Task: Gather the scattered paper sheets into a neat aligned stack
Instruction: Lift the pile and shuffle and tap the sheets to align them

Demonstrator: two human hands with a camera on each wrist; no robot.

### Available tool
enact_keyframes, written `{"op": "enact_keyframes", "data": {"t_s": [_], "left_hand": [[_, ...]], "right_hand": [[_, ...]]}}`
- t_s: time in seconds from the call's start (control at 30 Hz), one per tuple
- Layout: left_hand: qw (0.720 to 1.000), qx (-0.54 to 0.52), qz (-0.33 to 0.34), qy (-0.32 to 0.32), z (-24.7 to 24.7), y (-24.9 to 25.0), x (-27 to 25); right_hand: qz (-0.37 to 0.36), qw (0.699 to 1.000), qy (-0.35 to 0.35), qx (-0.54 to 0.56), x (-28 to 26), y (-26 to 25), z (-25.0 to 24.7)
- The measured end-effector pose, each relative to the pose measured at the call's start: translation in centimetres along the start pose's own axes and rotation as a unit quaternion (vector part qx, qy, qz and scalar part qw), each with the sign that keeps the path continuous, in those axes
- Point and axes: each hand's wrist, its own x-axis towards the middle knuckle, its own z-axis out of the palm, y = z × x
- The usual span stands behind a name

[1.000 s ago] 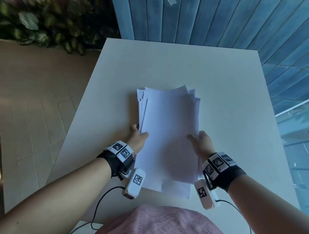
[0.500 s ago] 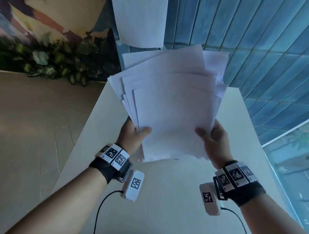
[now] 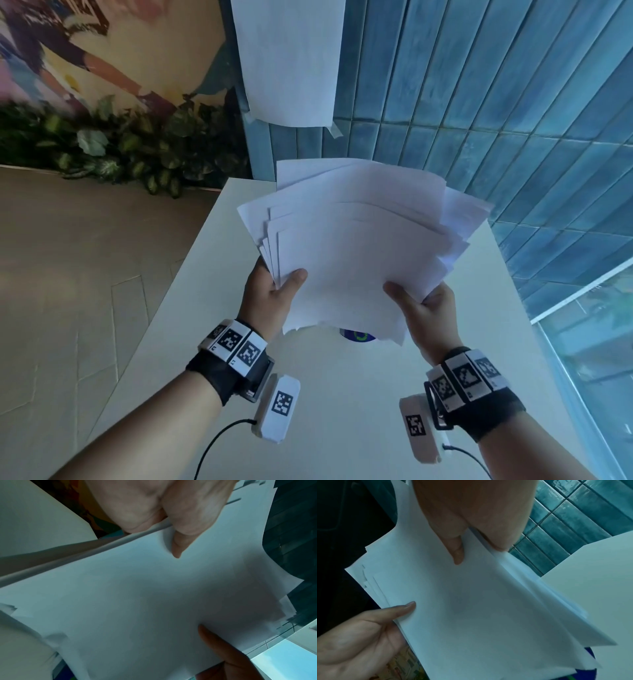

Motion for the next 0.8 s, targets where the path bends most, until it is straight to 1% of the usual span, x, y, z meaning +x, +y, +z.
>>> {"op": "enact_keyframes", "data": {"t_s": [0.1,0.17,0.23,0.3,0.37,0.47,0.57,0.63,0.7,0.8], "left_hand": [[1.0,-0.001,0.024,0.003,-0.2,0.2,0.1],[0.999,-0.006,0.043,0.005,-0.5,0.6,0.3],[0.998,-0.002,0.055,0.028,-0.7,0.7,0.3],[0.998,0.004,0.045,0.054,-0.5,0.6,0.4],[0.998,0.005,0.029,0.063,-0.1,0.3,0.5],[0.997,-0.009,0.018,0.075,0.4,0.6,0.6],[0.995,-0.046,0.055,0.069,-0.1,1.6,1.0],[0.994,-0.057,0.079,0.053,-0.4,1.9,1.3],[0.995,-0.056,0.075,0.035,-0.3,1.8,1.4],[0.997,-0.038,0.052,0.034,-0.2,1.2,1.2]], "right_hand": [[-0.015,1.0,-0.006,0.003,0.2,-0.4,-0.2],[-0.026,0.999,-0.025,-0.01,0.5,-0.6,-0.3],[-0.027,0.999,-0.034,-0.029,0.8,-0.4,-0.4],[-0.021,0.998,-0.032,-0.054,1.1,-0.3,-0.2],[-0.024,0.997,-0.025,-0.074,1.4,-0.4,0.1],[-0.024,0.999,0.009,-0.044,1.7,-0.7,0.7],[-0.033,0.999,0.023,-0.004,1.8,-1.1,0.5],[-0.04,0.999,0.015,0.013,1.8,-1.4,0.5],[-0.042,0.998,0.005,0.036,1.7,-1.2,0.6],[-0.023,0.999,0.015,0.043,1.6,-0.4,0.8]]}}
